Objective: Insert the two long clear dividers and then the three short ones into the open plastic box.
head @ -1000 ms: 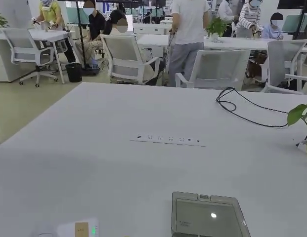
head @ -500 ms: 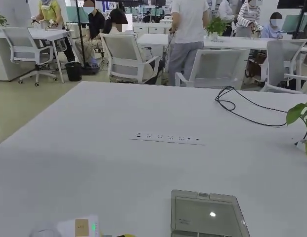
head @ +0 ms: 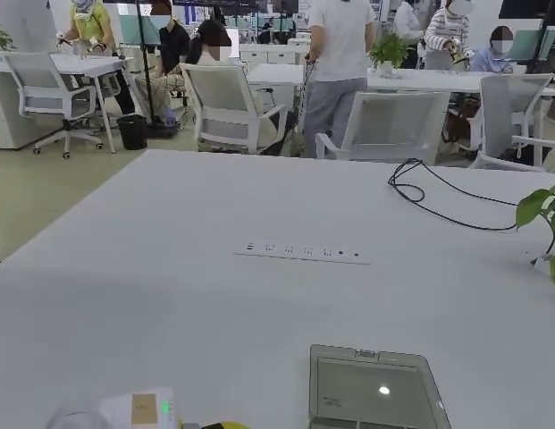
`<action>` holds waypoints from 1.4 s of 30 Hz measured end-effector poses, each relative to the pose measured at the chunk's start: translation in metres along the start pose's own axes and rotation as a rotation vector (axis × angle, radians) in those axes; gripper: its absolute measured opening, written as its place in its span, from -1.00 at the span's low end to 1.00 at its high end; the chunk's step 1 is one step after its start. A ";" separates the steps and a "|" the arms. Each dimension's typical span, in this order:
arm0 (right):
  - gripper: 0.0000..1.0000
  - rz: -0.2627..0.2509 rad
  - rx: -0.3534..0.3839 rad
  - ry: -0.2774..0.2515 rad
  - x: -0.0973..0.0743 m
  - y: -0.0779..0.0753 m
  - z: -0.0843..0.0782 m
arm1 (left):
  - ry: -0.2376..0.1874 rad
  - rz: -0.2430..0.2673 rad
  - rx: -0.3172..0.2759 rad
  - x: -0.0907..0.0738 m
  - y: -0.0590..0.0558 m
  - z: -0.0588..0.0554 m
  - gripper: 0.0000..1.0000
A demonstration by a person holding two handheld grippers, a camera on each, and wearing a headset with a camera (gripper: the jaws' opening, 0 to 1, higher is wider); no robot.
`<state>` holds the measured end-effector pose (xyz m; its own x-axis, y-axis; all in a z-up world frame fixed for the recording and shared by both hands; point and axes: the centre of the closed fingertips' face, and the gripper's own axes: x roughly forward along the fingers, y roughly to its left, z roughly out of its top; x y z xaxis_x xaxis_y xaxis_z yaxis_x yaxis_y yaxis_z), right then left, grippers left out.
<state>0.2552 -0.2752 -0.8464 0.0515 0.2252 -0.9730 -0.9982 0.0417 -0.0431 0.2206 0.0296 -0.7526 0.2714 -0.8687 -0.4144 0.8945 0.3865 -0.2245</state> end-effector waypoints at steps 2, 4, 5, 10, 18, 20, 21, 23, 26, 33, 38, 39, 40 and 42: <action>-0.34 -0.014 0.006 -0.014 -0.005 -0.001 0.005 | -0.004 0.004 -0.004 0.000 0.001 0.002 0.89; -0.34 -0.028 0.005 -0.030 -0.011 -0.002 0.011 | -0.011 0.008 -0.006 -0.001 0.001 0.004 0.88; -0.34 -0.041 0.006 -0.039 -0.014 -0.004 0.015 | -0.015 0.010 -0.009 -0.001 0.002 0.006 0.88; -0.34 -0.077 -0.003 -0.077 -0.029 -0.004 0.037 | -0.032 0.010 -0.016 0.000 0.001 0.016 0.88; -0.34 -0.127 -0.009 -0.139 -0.050 -0.004 0.073 | -0.078 0.003 -0.062 0.004 0.001 0.038 0.78; -0.34 -0.140 -0.013 -0.151 -0.056 -0.005 0.083 | -0.093 0.002 -0.077 0.006 0.001 0.044 0.76; -0.34 -0.144 -0.011 -0.156 -0.059 -0.005 0.086 | -0.100 0.001 -0.090 0.007 0.001 0.046 0.74; -0.34 -0.155 -0.008 -0.174 -0.065 -0.005 0.097 | -0.121 -0.005 -0.115 0.009 0.000 0.053 0.72; -0.34 -0.174 -0.009 -0.193 -0.075 -0.006 0.111 | -0.157 -0.015 -0.164 0.012 -0.002 0.064 0.65; -0.34 -0.214 -0.015 -0.234 -0.093 -0.008 0.144 | -0.198 -0.051 -0.275 0.025 -0.009 0.081 0.51; -0.34 -0.222 -0.030 -0.257 -0.100 -0.004 0.166 | -0.226 -0.073 -0.376 0.033 -0.010 0.093 0.37; -0.34 -0.222 -0.031 -0.262 -0.101 -0.003 0.170 | -0.225 -0.073 -0.392 0.036 -0.009 0.094 0.35; -0.34 -0.225 -0.034 -0.268 -0.103 -0.002 0.175 | -0.217 -0.072 -0.406 0.038 -0.009 0.094 0.34; -0.34 -0.228 -0.039 -0.273 -0.106 0.000 0.182 | -0.218 -0.078 -0.421 0.042 -0.011 0.096 0.30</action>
<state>0.2550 -0.1216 -0.7023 0.2745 0.4664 -0.8409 -0.9601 0.0850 -0.2663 0.2562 -0.0410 -0.6831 0.3180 -0.9273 -0.1977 0.7056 0.3707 -0.6039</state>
